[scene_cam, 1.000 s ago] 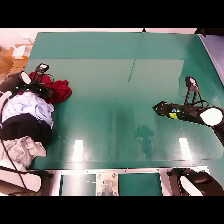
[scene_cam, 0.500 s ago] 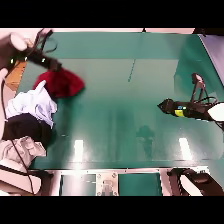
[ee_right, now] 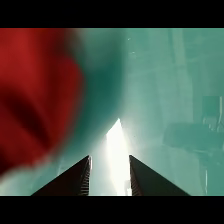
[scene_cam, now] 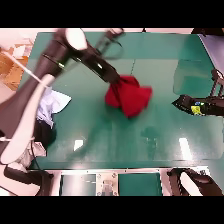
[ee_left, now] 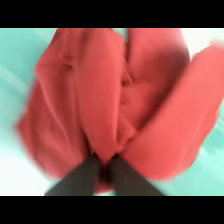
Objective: Fold the shirts.
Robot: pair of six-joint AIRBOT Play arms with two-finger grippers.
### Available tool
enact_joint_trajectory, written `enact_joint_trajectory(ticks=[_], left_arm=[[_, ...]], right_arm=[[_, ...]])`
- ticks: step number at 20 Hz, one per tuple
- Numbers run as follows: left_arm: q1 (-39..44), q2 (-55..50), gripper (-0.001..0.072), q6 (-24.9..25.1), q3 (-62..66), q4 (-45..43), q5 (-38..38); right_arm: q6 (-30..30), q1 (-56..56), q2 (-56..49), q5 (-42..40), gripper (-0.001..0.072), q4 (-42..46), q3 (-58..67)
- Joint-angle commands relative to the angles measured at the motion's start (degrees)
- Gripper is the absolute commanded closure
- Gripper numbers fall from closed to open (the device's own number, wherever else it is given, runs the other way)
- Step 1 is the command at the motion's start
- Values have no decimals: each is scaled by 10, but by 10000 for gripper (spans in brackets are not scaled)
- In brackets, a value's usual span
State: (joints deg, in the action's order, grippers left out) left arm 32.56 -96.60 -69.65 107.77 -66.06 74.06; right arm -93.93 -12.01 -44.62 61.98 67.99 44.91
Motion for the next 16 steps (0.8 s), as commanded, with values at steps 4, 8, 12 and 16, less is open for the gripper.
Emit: enact_joint_trajectory(ticks=[4, 8, 12, 16], left_arm=[[26, -19, -8, -108, -15, -14, 51], [-27, -16, -7, -182, 18, 13, 226], [26, 17, -7, -189, -165, 86, 190], [136, 32, -7, -196, -342, 112, 36]], right_arm=[[2, -25, -32, 7, 339, -1, 3], [41, -60, -135, 8, 341, -13, 3], [103, -79, -246, 20, 361, -85, 3], [180, -78, -330, 22, 360, -186, 2]])
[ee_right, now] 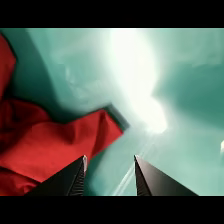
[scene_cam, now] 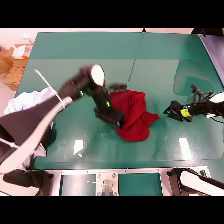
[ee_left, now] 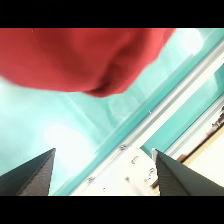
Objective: Fold the shirts.
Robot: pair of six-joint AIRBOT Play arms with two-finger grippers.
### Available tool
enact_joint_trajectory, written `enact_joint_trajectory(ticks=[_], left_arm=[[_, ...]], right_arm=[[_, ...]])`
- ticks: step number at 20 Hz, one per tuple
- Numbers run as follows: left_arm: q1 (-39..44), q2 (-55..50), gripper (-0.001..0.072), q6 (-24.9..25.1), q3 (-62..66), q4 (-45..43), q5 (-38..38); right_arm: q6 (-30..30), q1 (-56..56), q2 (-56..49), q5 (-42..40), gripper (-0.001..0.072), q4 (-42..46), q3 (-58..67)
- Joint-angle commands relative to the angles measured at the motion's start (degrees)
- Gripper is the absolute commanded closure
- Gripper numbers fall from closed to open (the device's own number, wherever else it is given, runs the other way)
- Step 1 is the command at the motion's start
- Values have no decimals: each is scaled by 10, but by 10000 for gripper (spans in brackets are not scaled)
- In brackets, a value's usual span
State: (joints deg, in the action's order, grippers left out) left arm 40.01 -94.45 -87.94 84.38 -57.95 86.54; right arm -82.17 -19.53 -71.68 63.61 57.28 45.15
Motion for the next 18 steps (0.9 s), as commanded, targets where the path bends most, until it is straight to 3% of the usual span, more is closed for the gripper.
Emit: enact_joint_trajectory(ticks=[1, 4, 7, 8, 9, 11, 12, 15, 18], left_arm=[[82, 10, -7, -25, -132, 31, -140], [111, 10, -8, -71, -168, 26, -299], [111, 10, 0, -83, -171, 24, -392], [111, 10, 200, -82, -170, 15, -412], [110, 10, 405, -82, -170, -5, -426], [99, 10, 636, -83, -170, -30, -440], [89, 11, 685, -82, -170, -32, -439], [45, 34, 686, -76, -170, -43, -398], [-4, 103, 687, -83, -171, -155, -324]], right_arm=[[81, -3, -76, 5, 360, -106, 0], [110, -2, -117, 5, 360, -153, 0], [120, 3, -145, 5, 380, -156, 0], [128, 5, -148, 4, 468, -165, 0], [139, 7, -148, 4, 483, -180, 0], [159, 7, -148, 5, 629, -214, 1], [170, 7, -148, 5, 697, -225, 1], [184, 4, -145, 10, 697, -228, 5], [184, -16, -119, 12, 697, -228, 9]])
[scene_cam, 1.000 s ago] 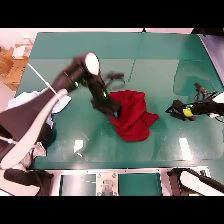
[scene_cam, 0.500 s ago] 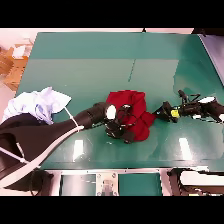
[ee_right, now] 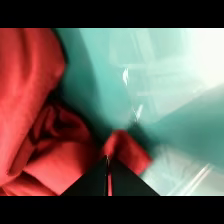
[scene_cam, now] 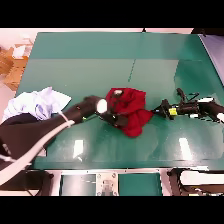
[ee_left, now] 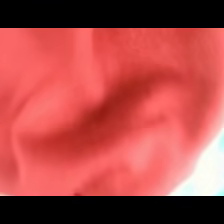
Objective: Fold the shirts.
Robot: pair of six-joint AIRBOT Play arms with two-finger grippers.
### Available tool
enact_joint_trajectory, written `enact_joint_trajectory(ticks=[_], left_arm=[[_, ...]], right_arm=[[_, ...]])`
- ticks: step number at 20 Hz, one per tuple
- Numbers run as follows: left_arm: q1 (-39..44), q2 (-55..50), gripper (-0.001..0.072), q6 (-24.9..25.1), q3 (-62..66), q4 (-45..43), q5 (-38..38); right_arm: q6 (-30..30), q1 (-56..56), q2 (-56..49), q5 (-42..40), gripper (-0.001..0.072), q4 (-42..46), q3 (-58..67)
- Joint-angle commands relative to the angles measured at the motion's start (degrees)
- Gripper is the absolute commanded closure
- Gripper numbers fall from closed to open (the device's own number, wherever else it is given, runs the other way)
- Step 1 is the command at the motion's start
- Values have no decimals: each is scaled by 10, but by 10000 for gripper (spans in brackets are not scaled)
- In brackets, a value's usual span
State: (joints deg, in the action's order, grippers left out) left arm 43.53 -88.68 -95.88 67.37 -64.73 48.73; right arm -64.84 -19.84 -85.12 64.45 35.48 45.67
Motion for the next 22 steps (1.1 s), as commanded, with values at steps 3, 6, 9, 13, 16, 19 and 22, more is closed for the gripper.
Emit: enact_joint_trajectory(ticks=[3, 6, 9, 13, 16, 19, 22], left_arm=[[-99, 102, 687, 0, -1, -156, 134], [-158, 121, 687, 19, -1, -158, 172], [-178, 119, 684, 33, -13, -125, 170], [-176, 119, 158, 63, -72, 46, 111], [-176, 119, 157, 64, -116, 64, 102], [-176, 119, 157, 64, -146, 57, 49], [-183, 119, 157, 64, -144, 62, -29]], right_arm=[[10, -48, 81, 4, 697, -11, 6], [11, -57, 158, 4, 698, -10, 6], [10, -48, 201, 20, 697, -10, 5], [10, 15, 201, 26, 697, -10, -50], [30, 88, 201, -13, 697, -9, -118], [30, 94, 202, -29, 697, -10, -130], [17, 24, 215, -28, 697, -4, -91]])
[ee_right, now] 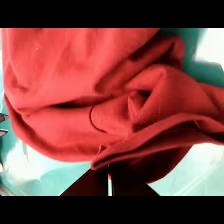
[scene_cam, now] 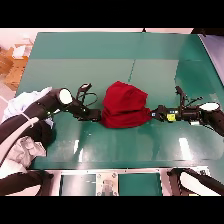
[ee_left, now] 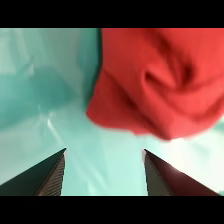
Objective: Fold the shirts.
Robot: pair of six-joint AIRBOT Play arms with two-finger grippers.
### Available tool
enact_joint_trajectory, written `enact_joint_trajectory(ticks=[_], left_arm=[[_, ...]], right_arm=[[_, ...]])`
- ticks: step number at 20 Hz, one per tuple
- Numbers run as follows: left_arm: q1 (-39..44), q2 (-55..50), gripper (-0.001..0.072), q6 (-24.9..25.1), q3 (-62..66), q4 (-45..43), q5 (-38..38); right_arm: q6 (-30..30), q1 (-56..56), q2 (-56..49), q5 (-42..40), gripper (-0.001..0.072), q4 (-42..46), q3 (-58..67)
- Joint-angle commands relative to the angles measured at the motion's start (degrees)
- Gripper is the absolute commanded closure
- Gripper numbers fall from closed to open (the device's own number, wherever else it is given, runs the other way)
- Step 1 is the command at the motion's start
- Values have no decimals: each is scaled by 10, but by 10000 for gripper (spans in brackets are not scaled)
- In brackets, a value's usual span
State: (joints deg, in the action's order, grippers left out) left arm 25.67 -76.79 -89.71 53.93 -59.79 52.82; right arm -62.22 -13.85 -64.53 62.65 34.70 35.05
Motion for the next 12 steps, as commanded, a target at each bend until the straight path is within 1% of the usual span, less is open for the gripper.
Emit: enact_joint_trajectory(ticks=[1, 4, 6, 8, 10, 12], left_arm=[[-14, 0, 158, 2, -10, 23, -86], [-48, 0, 157, 9, -10, 24, -123], [-59, 0, 158, 31, -10, 35, -171], [-56, -2, 158, 37, -10, 48, -234], [-48, -19, 158, 76, -10, 107, -279], [-26, -54, 158, 143, -10, 205, -304]], right_arm=[[-21, -79, 17, -10, 697, 4, 38], [-43, -206, 25, -11, 697, 4, 95], [-49, -270, 24, -18, 697, 5, 104], [-49, -303, 21, -47, 697, 24, 104], [-48, -310, 13, -47, 697, 24, 104], [-48, -297, 3, -45, 697, 24, 103]])
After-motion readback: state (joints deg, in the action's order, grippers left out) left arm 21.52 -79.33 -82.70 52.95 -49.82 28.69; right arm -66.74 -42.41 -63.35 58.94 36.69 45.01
